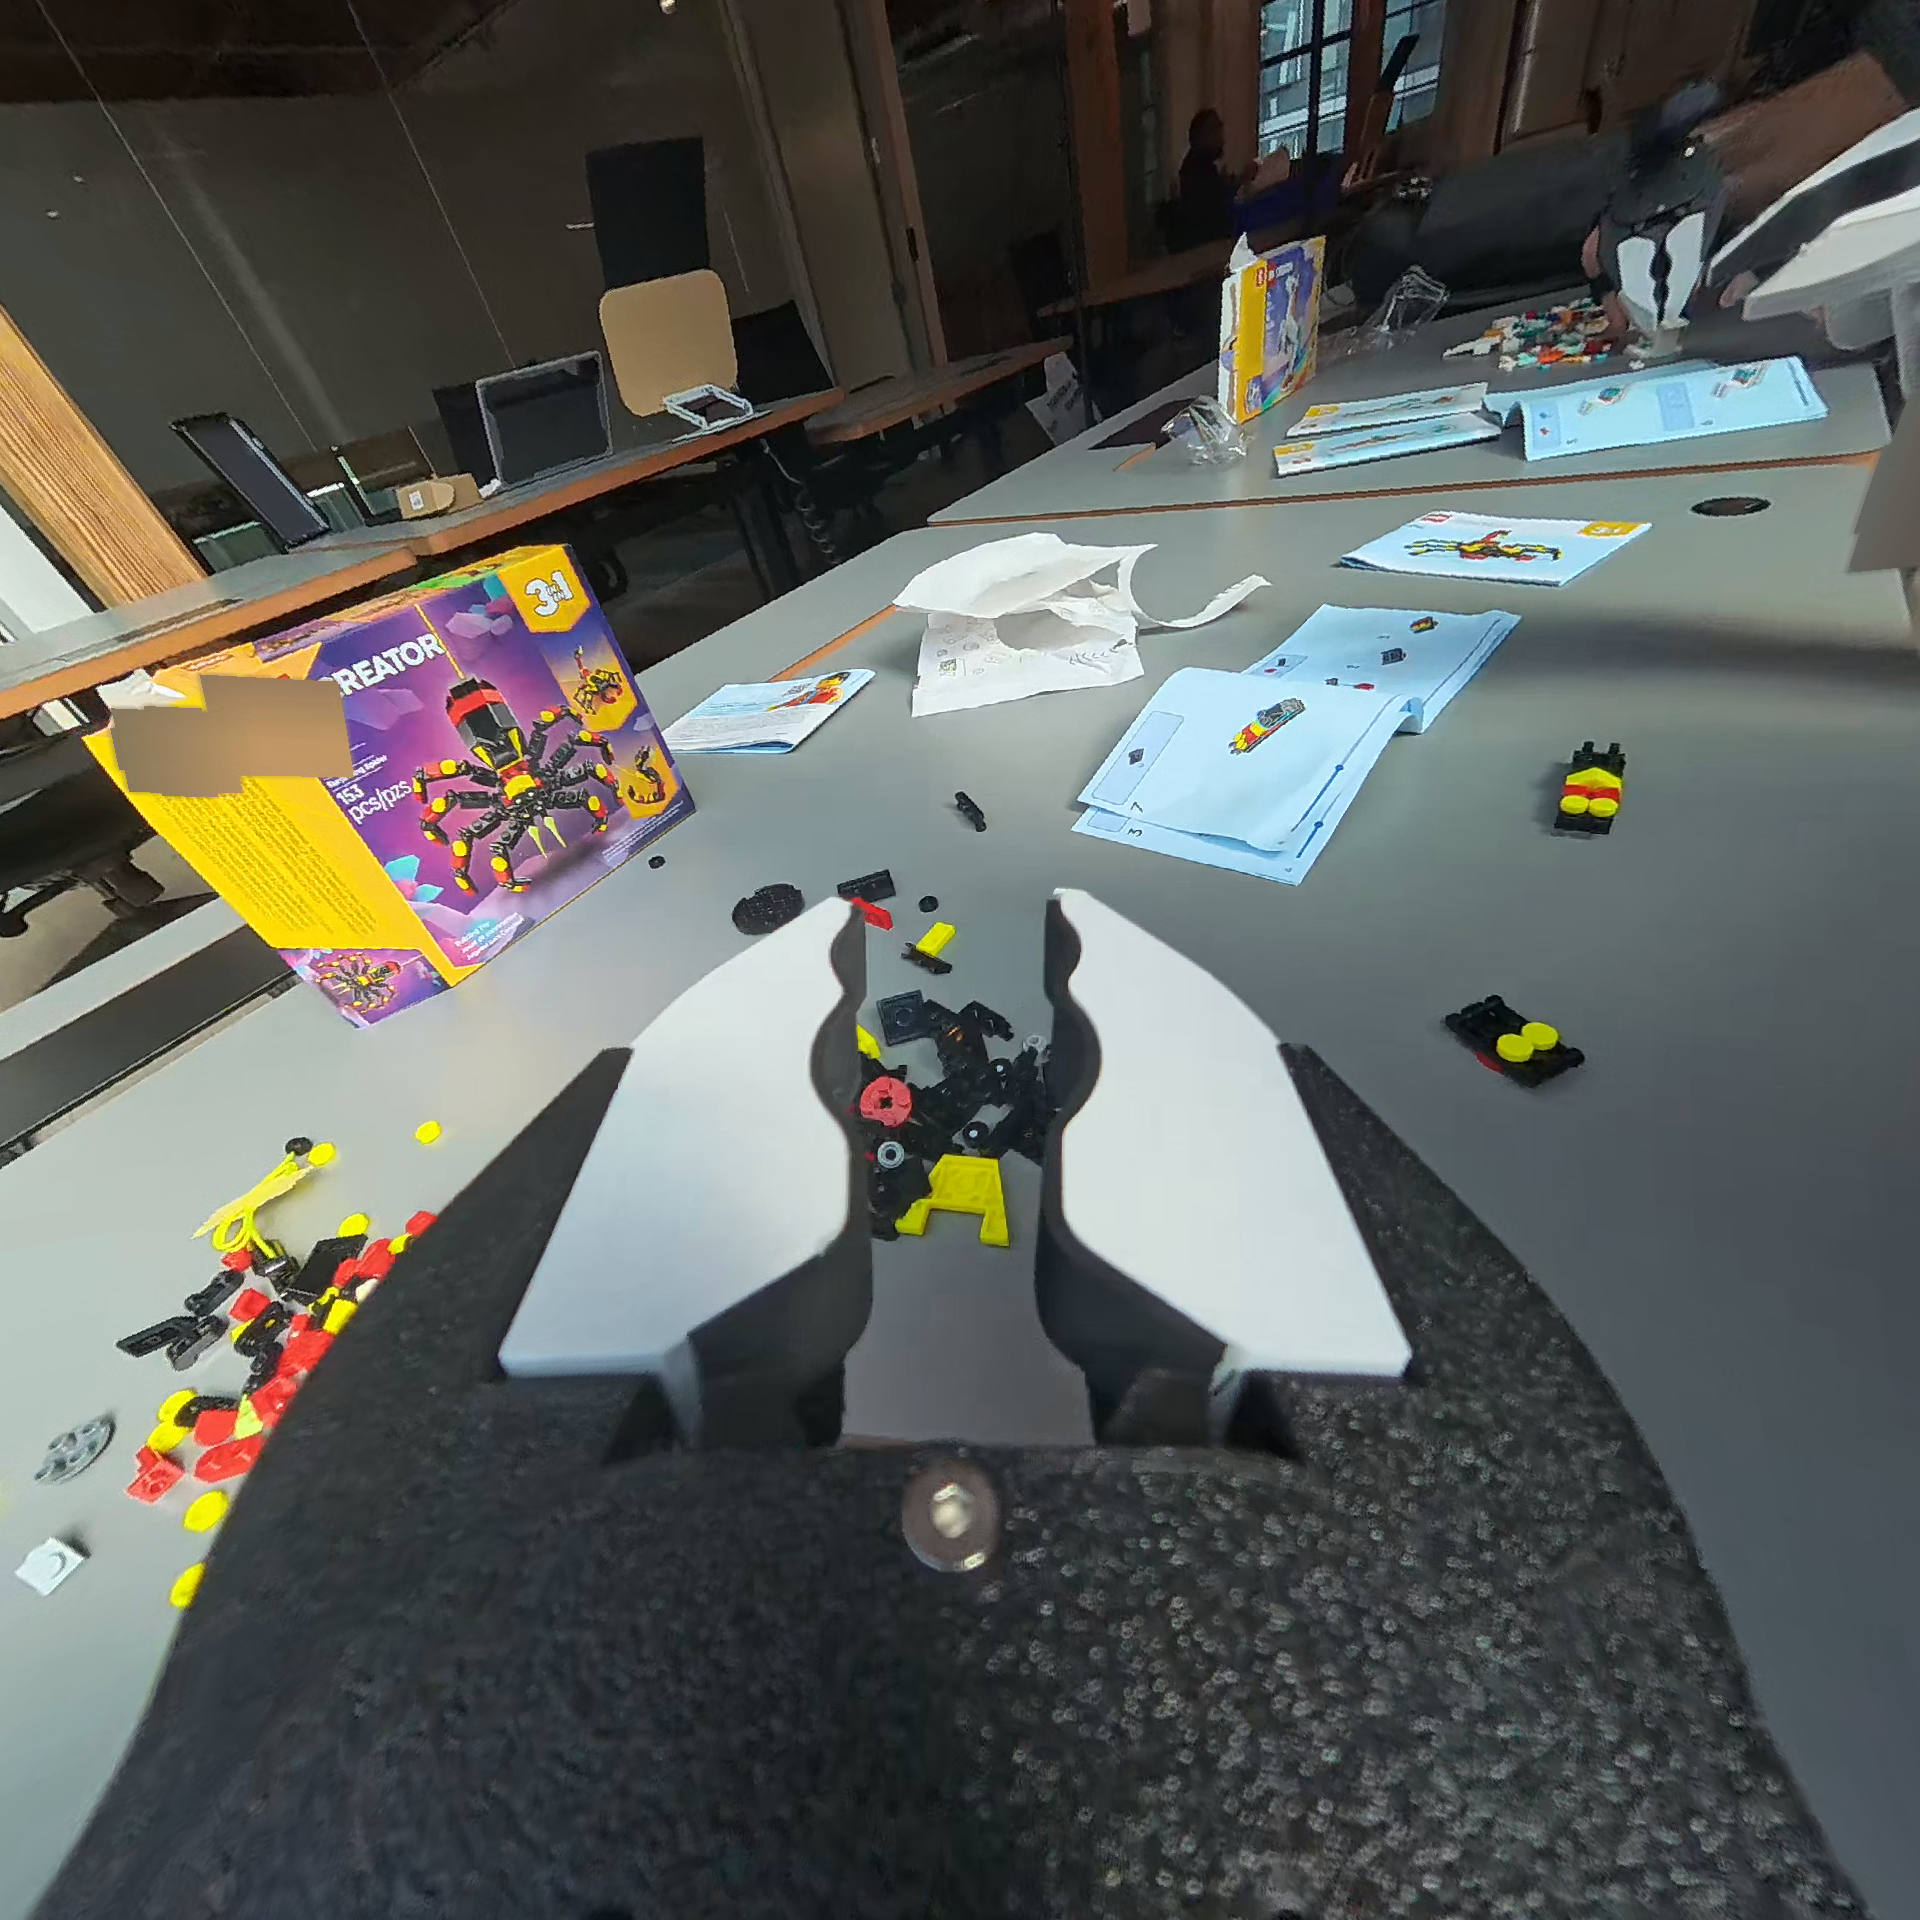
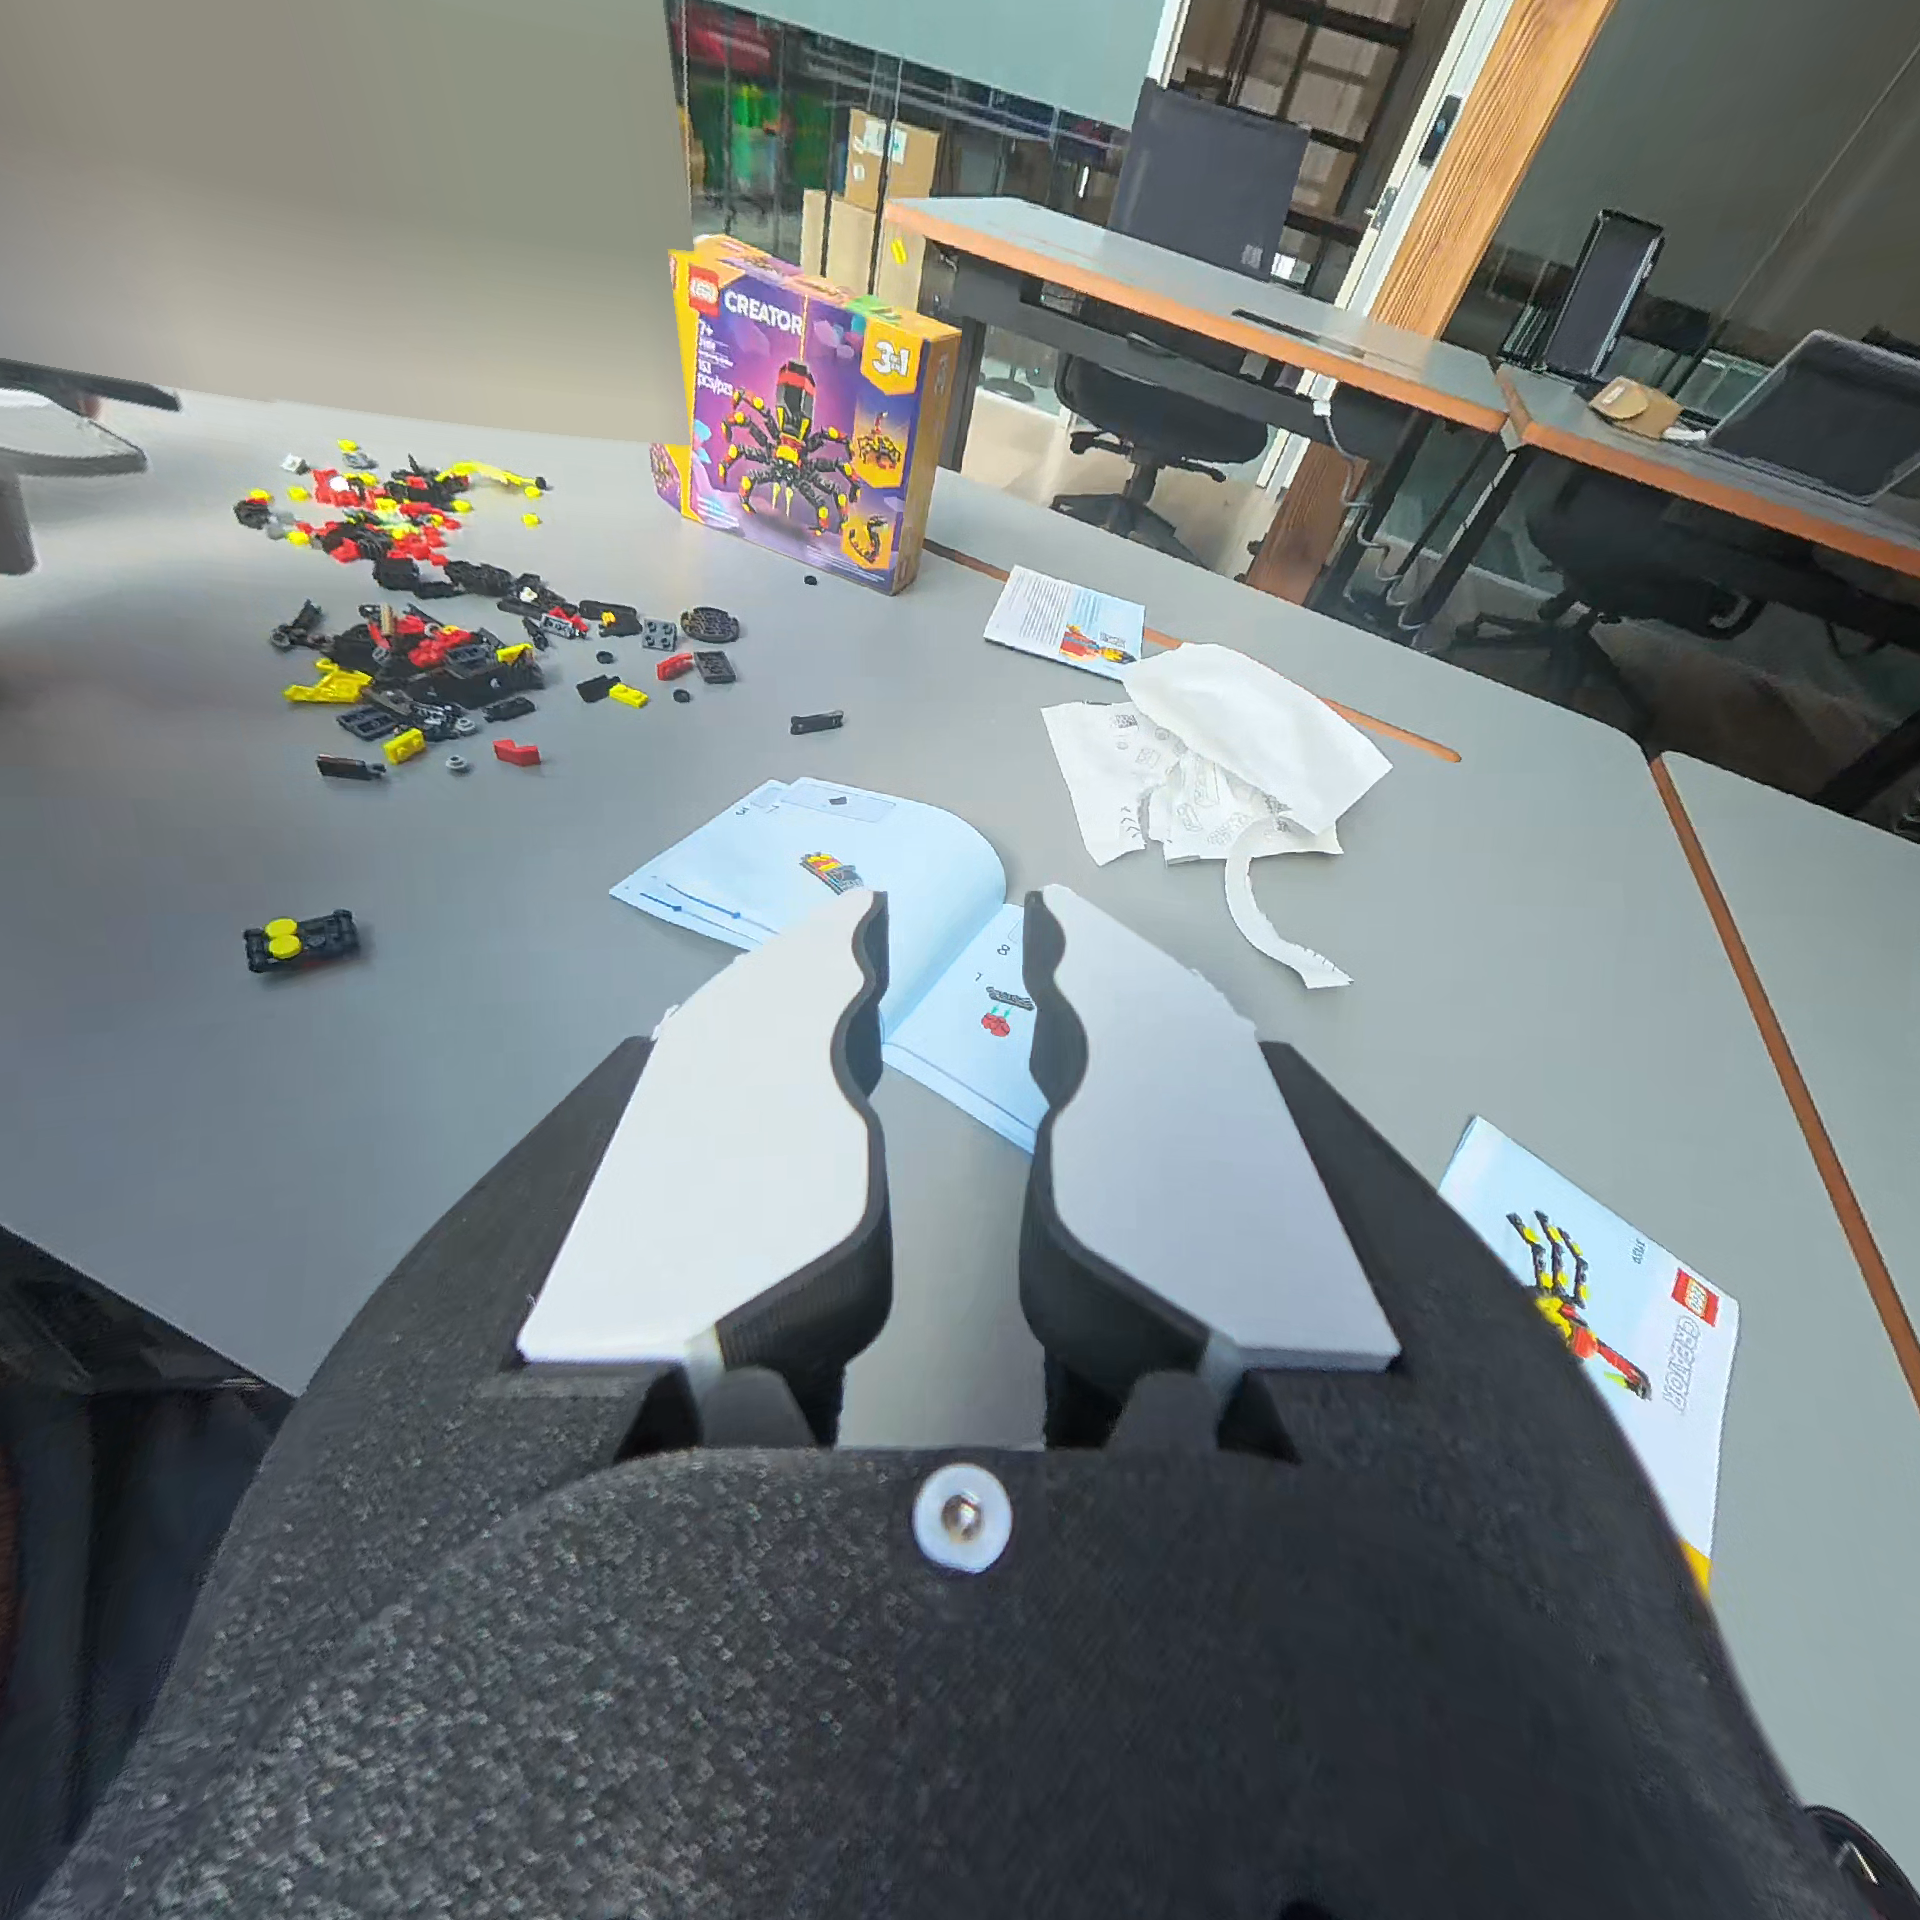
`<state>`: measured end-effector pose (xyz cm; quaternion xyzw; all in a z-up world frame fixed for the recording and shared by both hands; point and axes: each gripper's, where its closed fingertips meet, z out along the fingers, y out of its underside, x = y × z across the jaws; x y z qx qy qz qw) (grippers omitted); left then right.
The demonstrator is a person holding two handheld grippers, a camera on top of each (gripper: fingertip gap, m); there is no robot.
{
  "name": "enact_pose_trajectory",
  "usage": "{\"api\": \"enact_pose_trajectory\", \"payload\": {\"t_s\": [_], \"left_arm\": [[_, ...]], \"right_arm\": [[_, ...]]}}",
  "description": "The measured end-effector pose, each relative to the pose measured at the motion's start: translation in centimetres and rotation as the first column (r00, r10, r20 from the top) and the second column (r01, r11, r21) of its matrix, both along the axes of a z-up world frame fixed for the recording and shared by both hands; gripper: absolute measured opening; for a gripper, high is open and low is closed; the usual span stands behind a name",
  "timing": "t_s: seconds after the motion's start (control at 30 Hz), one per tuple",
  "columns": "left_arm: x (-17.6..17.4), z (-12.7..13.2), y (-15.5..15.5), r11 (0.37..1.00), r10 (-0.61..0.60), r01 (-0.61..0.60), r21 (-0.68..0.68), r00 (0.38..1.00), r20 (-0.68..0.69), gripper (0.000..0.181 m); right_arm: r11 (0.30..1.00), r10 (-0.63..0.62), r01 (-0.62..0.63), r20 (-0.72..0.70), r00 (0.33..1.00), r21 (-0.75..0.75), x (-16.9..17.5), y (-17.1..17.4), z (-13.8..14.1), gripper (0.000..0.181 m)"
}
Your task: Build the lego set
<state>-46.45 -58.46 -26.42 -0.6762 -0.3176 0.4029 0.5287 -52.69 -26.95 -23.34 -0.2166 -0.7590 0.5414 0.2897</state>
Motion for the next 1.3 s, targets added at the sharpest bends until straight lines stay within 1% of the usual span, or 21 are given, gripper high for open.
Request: {"api": "enact_pose_trajectory", "payload": {"t_s": [0.13,0.2,0.27,0.33,0.37,0.47,0.5,0.6,0.67,0.73,0.8,0.83,0.9,1.03,1.13,1.17,1.23,1.27,1.3], "left_arm": [[-0.8,0.5,0.6,1.0,0.016,-0.016,-0.005,1.0,0.004,0.051],[-0.9,0.8,0.9,1.0,0.028,-0.029,-0.003,1.0,-0.012,0.054],[-0.9,0.9,1.1,0.999,0.045,-0.045,-0.006,0.998,-0.032,0.051],[-0.4,0.7,1.4,0.999,0.029,-0.03,-0.019,0.999,-0.042,0.034],[-0.2,0.5,1.4,0.999,0.028,-0.029,-0.03,0.999,-0.036,0.029],[0.2,-0.3,0.3,0.995,0.064,-0.065,-0.07,0.998,-0.017,0.022],[0.4,-0.3,-0.1,0.994,0.075,-0.076,-0.072,0.997,-0.022,0.018],[1.1,-0.1,-1.4,0.991,0.107,-0.111,-0.075,0.993,-0.048,0.012],[1.4,-0.4,-2.2,0.987,0.126,-0.13,-0.091,0.991,-0.05,0.009],[1.7,-0.7,-2.7,0.984,0.13,-0.135,-0.117,0.99,-0.053,0.008],[2.0,-0.9,-3.0,0.981,0.127,-0.135,-0.142,0.99,-0.063,0.01],[2.1,-1.0,-3.2,0.98,0.123,-0.131,-0.149,0.99,-0.065,0.012],[2.4,-1.1,-3.7,0.98,0.122,-0.132,-0.147,0.99,-0.073,0.017],[2.6,-1.0,-4.6,0.982,0.139,-0.149,-0.116,0.986,-0.091,0.017],[2.6,-1.1,-4.6,0.983,0.147,-0.156,-0.099,0.985,-0.092,0.016],[2.5,-1.4,-4.5,0.983,0.146,-0.154,-0.101,0.986,-0.081,0.016],[2.5,-1.8,-4.2,0.984,0.136,-0.142,-0.104,0.988,-0.067,0.016],[2.4,-1.9,-4.1,0.985,0.129,-0.135,-0.108,0.99,-0.063,0.016],[2.4,-2.0,-4.0,0.985,0.124,-0.13,-0.112,0.99,-0.06,0.016]], "right_arm": [[0.999,0.044,-0.043,0.025,0.999,-0.032,0.8,0.0,-0.5,0.023],[0.998,0.057,-0.056,0.029,0.998,-0.034,0.9,-0.4,-0.8,0.022],[0.994,0.099,-0.096,0.041,0.994,-0.06,1.1,-1.8,-0.7,0.022],[0.979,0.192,-0.188,0.049,0.98,-0.079,1.6,-4.4,-0.4,0.022],[0.973,0.225,-0.222,0.038,0.974,-0.061,1.5,-5.8,-0.3,0.022],[0.947,0.321,-0.322,0.02,0.947,0.023,0.8,-10.2,-0.1,0.019],[0.933,0.357,-0.358,0.02,0.934,0.037,0.5,-11.7,0.1,0.013],[0.884,0.462,-0.464,0.046,0.886,0.065,-0.3,-15.9,-0.2,0.004],[0.852,0.509,-0.514,0.076,0.857,0.097,-0.9,-18.3,-0.8,0.0],[0.821,0.549,-0.556,0.091,0.831,0.128,-1.6,-20.6,-1.3,0.0],[0.797,0.57,-0.582,0.119,0.813,0.163,-2.4,-22.8,-2.0,0.0],[0.782,0.58,-0.595,0.134,0.804,0.185,-2.7,-23.9,-2.4,0.001],[0.757,0.592,-0.61,0.15,0.792,0.234,-3.5,-26.2,-3.1,0.013],[0.672,0.65,-0.672,0.187,0.737,0.312,-4.7,-32.0,-3.9,0.012],[0.583,0.703,-0.729,0.229,0.674,0.359,-5.8,-36.9,-5.2,0.008],[0.559,0.714,-0.74,0.237,0.659,0.373,-6.2,-38.5,-5.9,0.006],[0.476,0.742,-0.796,0.316,0.591,0.373,-5.9,-41.1,-7.8,0.003],[0.444,0.746,-0.804,0.334,0.576,0.395,-5.9,-42.1,-8.9,0.002],[0.417,0.742,-0.8,0.347,0.574,0.431,-6.0,-42.9,-10.0,0.002]]}}
